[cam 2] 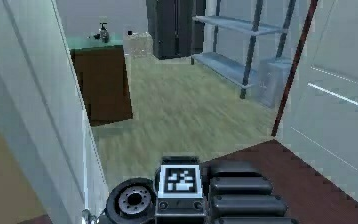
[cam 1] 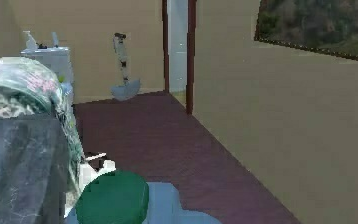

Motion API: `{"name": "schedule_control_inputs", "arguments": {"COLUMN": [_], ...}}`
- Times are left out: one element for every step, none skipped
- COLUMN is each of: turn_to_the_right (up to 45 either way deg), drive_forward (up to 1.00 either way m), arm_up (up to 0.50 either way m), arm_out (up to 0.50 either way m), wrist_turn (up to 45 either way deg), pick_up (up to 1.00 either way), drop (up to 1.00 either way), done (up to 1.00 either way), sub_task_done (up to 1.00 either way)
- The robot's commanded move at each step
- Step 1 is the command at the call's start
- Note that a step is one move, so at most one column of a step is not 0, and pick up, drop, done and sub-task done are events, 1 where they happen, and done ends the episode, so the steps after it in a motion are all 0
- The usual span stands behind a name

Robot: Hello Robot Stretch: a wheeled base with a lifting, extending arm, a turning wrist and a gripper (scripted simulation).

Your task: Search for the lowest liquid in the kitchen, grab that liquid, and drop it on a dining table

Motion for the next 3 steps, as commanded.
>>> {"name": "schedule_control_inputs", "arguments": {"turn_to_the_right": [0.0,-3.0,0.0], "drive_forward": [0.30,0.00,1.00], "arm_up": [0.00,0.00,0.00], "arm_out": [0.00,0.00,0.00], "wrist_turn": [0.0,0.0,0.0], "pick_up": [0.00,0.00,0.00], "drop": [0.00,0.00,0.00], "done": [0.00,0.00,0.00], "sub_task_done": [0.00,0.00,0.00]}}
